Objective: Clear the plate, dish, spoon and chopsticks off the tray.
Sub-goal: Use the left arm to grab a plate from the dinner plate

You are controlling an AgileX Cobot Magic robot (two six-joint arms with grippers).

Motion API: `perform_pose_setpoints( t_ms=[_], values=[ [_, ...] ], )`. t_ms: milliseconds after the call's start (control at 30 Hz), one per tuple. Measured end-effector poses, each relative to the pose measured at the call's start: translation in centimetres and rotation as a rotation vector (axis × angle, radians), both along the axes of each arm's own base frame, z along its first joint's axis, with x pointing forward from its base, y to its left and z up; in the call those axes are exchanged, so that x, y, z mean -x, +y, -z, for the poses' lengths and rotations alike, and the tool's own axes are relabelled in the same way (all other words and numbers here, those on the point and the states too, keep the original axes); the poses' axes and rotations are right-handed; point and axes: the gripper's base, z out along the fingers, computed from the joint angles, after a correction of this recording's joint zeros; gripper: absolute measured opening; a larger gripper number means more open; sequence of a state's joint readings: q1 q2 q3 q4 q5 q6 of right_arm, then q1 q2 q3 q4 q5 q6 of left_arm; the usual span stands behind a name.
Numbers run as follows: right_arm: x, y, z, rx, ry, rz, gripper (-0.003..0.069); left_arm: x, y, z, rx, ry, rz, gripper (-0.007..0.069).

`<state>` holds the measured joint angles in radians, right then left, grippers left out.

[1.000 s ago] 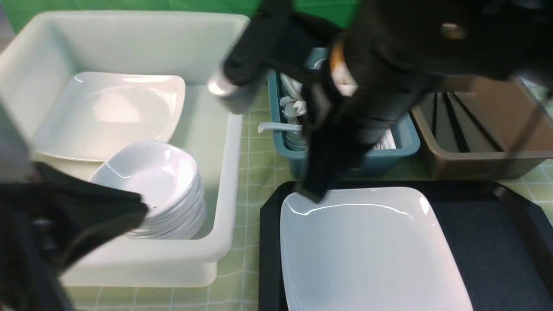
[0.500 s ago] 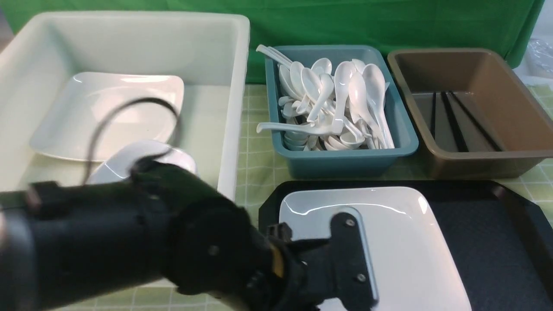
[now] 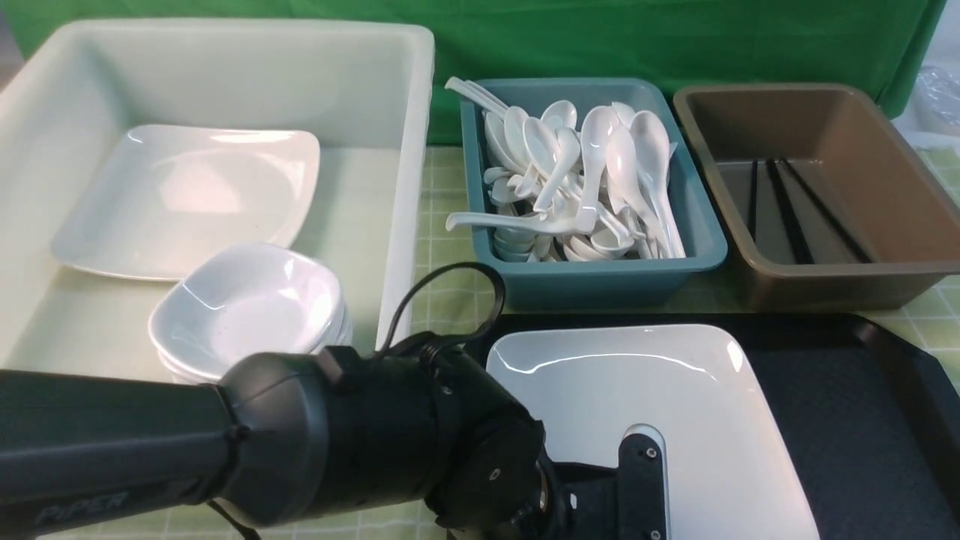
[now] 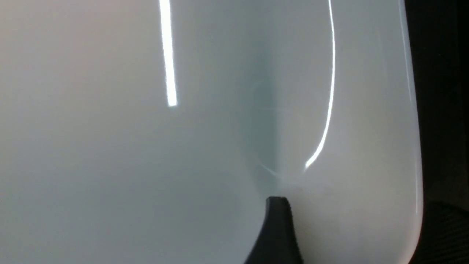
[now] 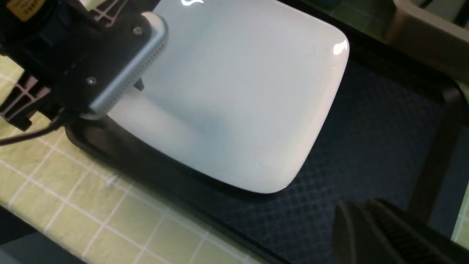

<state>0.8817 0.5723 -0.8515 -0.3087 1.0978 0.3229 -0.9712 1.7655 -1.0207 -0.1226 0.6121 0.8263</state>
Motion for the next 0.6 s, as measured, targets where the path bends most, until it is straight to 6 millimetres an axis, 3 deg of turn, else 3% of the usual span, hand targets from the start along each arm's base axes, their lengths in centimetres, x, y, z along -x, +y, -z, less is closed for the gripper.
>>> perform_pose_setpoints(
  t_ms=[500, 600],
  values=[
    [-0.1, 0.2, 0.4, -0.004, -0.008, -0.008, 0.0083, -0.5, -0.6, 1.6, -0.01, -0.032, 0.082, 0.0449],
    [-0.1, 0.2, 0.4, -0.004, -0.008, -0.008, 0.0087, -0.6, -0.8, 1.8, -0.014, -0.036, 0.089, 0.0407]
  ],
)
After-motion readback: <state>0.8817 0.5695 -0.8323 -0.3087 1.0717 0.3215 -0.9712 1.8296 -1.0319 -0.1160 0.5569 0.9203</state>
